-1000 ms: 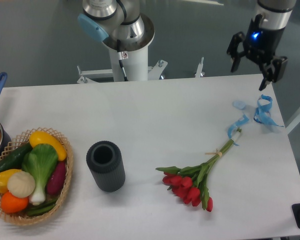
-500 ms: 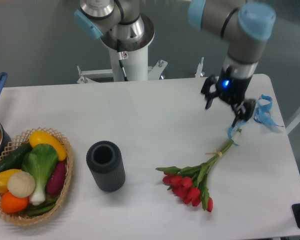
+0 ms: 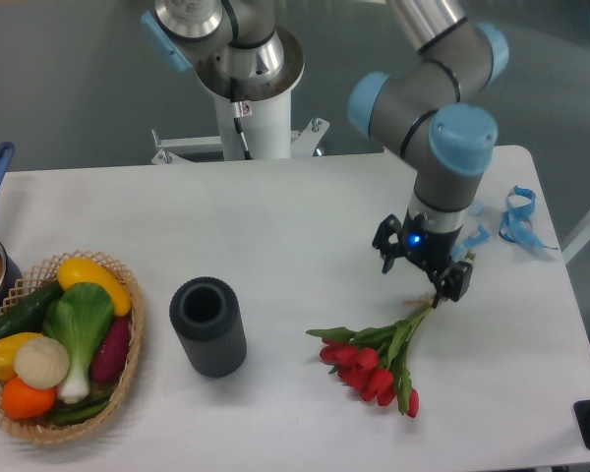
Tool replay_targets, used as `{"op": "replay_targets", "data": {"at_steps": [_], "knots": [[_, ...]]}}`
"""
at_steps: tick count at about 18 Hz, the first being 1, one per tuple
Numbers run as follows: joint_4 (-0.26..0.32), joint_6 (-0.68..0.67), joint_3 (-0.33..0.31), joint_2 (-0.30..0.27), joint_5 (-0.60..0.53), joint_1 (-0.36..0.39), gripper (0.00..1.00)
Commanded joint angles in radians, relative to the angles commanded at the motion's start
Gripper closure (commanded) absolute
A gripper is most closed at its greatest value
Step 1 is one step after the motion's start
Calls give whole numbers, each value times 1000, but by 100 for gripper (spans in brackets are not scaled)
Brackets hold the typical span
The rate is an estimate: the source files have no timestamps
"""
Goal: Pick up the flowers from the table
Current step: 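Move the open gripper down toward the tulip stems near the ribbon, then close the gripper around the red tulip stems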
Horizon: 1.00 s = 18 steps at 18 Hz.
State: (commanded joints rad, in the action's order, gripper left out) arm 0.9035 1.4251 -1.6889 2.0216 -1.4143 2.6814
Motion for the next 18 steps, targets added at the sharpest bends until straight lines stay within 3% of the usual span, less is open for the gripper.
{"op": "replay_targets", "data": {"at_steps": [4, 15, 18], "knots": [[-44, 3, 29, 71, -2, 0, 0], [-66, 3, 49, 134, -15, -15, 0], [-68, 2, 51, 143, -63, -24, 0]]}}
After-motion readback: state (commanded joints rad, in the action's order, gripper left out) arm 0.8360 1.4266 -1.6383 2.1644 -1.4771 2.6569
